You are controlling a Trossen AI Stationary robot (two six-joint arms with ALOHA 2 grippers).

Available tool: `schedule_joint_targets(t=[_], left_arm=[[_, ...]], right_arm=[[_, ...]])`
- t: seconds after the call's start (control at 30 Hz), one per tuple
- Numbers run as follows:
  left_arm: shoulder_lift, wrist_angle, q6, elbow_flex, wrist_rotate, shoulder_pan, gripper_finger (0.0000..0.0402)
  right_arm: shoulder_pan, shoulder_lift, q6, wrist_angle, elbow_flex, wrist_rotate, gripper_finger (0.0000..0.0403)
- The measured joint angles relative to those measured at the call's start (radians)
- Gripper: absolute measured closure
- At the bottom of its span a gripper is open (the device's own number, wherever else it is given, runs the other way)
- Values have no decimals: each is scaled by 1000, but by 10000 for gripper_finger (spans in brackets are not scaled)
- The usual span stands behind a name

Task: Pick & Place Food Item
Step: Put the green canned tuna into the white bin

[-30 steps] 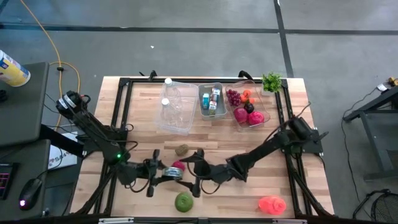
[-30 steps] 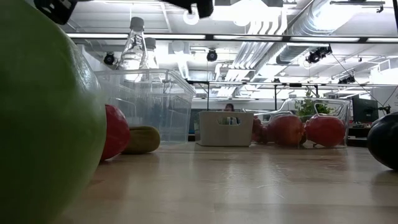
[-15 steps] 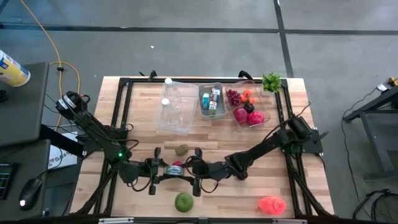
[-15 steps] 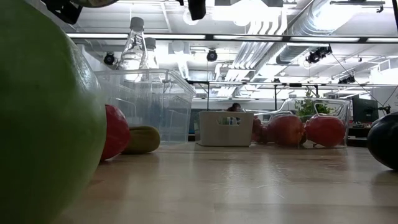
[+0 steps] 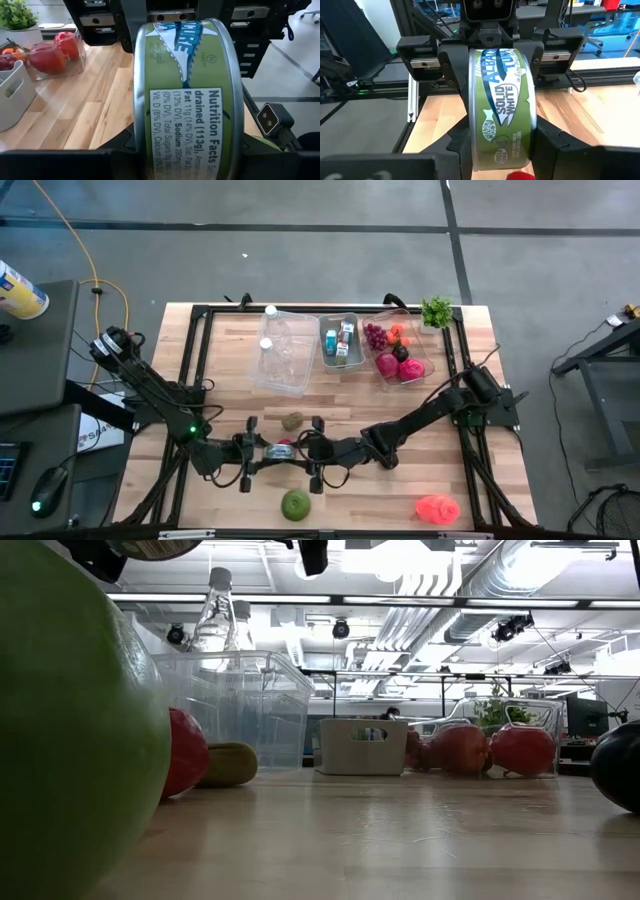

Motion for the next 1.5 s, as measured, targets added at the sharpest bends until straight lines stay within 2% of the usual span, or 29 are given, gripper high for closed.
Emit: schedule_joint_targets(t=[0.07, 0.23, 0.33, 0.43, 0.67, 0.8, 0.97, 1.13, 1.27, 1.37, 1.5], left_arm=[[0, 8, 9, 0, 10, 0, 243], [3, 13, 22, 2, -2, 0, 133], [3, 14, 5, 2, -3, -1, 89], [3, 12, 15, 2, -3, -1, 66], [4, 10, 14, 2, -3, -5, 59], [4, 10, 1, 2, 17, -6, 58], [4, 8, 1, 2, 34, -10, 58], [4, 11, -2, 2, 32, -9, 58], [4, 12, -2, 2, 33, -9, 58], [4, 11, -2, 2, 32, -9, 58], [4, 12, -2, 2, 32, -9, 57]], right_arm=[[0, 0, -9, -1, 0, -16, 283], [8, 0, -5, -33, 0, -18, 283], [13, 0, 40, -76, 0, 34, 283], [24, 0, 93, -154, 0, 110, 283], [78, -27, 275, -391, 1, 296, 283], [111, -85, 462, -667, -1, 458, 283], [114, -184, 786, -1041, 1, 583, 283], [45, -231, 1031, -1340, 1, 594, 283], [-42, -230, 1159, -1512, 0, 592, 283], [-121, -225, 1169, -1526, 0, 598, 283], [-229, -222, 1092, -1477, 0, 599, 283]])
